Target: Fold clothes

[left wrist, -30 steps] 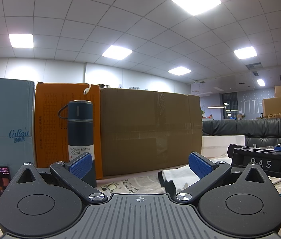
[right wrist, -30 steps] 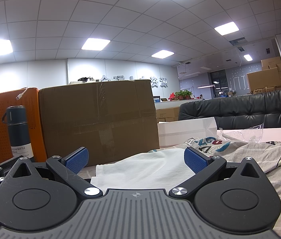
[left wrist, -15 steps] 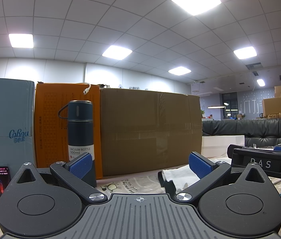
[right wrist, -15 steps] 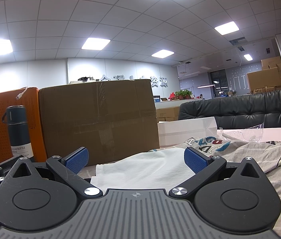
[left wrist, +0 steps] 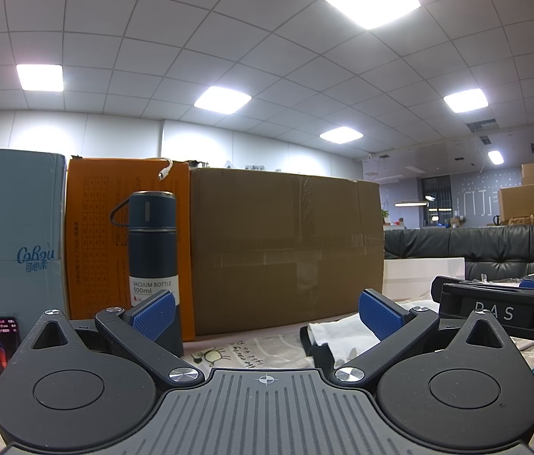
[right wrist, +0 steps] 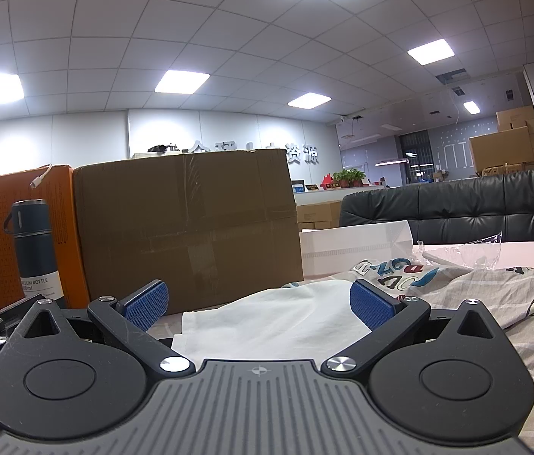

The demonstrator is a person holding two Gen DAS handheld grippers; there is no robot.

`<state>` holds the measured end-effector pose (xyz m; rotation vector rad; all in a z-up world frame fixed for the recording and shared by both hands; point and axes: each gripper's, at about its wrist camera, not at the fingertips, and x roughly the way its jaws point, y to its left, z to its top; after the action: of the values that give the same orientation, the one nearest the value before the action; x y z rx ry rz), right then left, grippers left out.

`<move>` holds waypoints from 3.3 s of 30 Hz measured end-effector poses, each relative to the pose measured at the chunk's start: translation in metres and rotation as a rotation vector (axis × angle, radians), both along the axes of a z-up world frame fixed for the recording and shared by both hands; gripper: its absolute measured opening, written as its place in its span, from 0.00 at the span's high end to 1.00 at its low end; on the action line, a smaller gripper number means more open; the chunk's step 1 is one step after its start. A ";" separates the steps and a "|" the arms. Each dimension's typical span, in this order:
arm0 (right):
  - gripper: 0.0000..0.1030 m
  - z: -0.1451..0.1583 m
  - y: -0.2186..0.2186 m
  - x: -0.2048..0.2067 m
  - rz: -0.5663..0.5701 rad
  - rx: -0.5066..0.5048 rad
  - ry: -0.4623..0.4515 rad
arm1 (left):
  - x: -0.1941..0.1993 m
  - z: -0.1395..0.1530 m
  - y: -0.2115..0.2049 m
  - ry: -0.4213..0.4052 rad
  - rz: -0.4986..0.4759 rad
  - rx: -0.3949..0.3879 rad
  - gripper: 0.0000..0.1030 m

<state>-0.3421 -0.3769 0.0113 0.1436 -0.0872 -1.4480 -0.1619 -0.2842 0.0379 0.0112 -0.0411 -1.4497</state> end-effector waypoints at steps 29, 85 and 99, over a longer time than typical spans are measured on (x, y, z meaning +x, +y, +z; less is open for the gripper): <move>0.00 0.000 0.000 -0.001 0.000 0.002 0.000 | 0.002 0.000 0.000 0.015 -0.010 -0.005 0.00; 0.00 0.000 -0.002 0.000 0.001 0.007 0.001 | 0.003 0.000 0.000 0.021 -0.016 0.000 0.00; 0.00 0.000 -0.002 0.000 0.002 0.007 0.001 | 0.004 0.000 0.000 0.025 -0.015 0.002 0.00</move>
<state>-0.3419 -0.3793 0.0111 0.1490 -0.0810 -1.4469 -0.1584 -0.2841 0.0379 -0.0058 -0.0198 -1.4643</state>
